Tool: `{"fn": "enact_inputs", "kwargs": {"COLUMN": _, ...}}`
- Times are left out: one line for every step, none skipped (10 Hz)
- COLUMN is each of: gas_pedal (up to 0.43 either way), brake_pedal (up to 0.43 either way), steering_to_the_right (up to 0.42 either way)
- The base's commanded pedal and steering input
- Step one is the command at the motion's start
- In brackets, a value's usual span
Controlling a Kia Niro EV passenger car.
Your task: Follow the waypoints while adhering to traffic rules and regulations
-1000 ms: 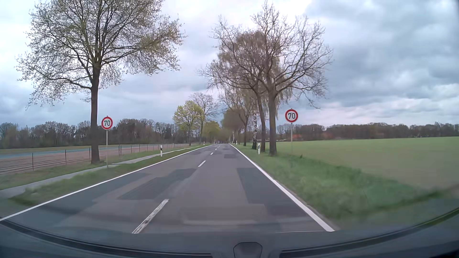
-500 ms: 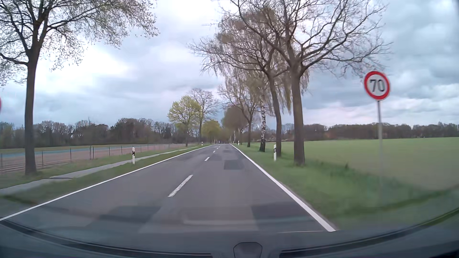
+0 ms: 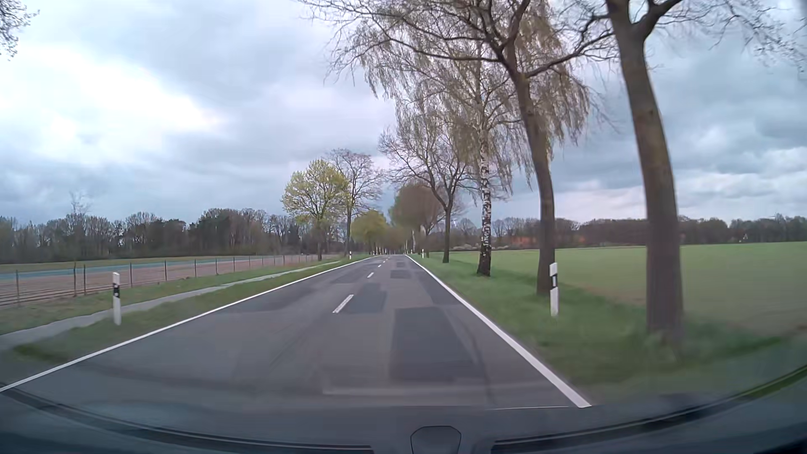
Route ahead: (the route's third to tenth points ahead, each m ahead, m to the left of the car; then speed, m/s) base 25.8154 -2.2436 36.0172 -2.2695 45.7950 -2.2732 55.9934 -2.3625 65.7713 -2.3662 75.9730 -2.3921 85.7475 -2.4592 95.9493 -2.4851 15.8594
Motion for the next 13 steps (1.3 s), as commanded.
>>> {"fn": "enact_inputs", "kwargs": {"gas_pedal": 0.079, "brake_pedal": 0.0, "steering_to_the_right": -0.004}}
{"fn": "enact_inputs", "kwargs": {"gas_pedal": 0.079, "brake_pedal": 0.0, "steering_to_the_right": -0.004}}
{"fn": "enact_inputs", "kwargs": {"gas_pedal": 0.079, "brake_pedal": 0.0, "steering_to_the_right": -0.004}}
{"fn": "enact_inputs", "kwargs": {"gas_pedal": 0.079, "brake_pedal": 0.0, "steering_to_the_right": -0.004}}
{"fn": "enact_inputs", "kwargs": {"gas_pedal": 0.087, "brake_pedal": 0.0, "steering_to_the_right": -0.004}}
{"fn": "enact_inputs", "kwargs": {"gas_pedal": 0.098, "brake_pedal": 0.0, "steering_to_the_right": -0.004}}
{"fn": "enact_inputs", "kwargs": {"gas_pedal": 0.098, "brake_pedal": 0.0, "steering_to_the_right": -0.004}}
{"fn": "enact_inputs", "kwargs": {"gas_pedal": 0.098, "brake_pedal": 0.0, "steering_to_the_right": -0.004}}
{"fn": "enact_inputs", "kwargs": {"gas_pedal": 0.11, "brake_pedal": 0.0, "steering_to_the_right": -0.004}}
{"fn": "enact_inputs", "kwargs": {"gas_pedal": 0.11, "brake_pedal": 0.0, "steering_to_the_right": -0.004}}
{"fn": "enact_inputs", "kwargs": {"gas_pedal": 0.11, "brake_pedal": 0.0, "steering_to_the_right": -0.004}}
{"fn": "enact_inputs", "kwargs": {"gas_pedal": 0.11, "brake_pedal": 0.0, "steering_to_the_right": -0.005}}
{"fn": "enact_inputs", "kwargs": {"gas_pedal": 0.11, "brake_pedal": 0.0, "steering_to_the_right": -0.004}}
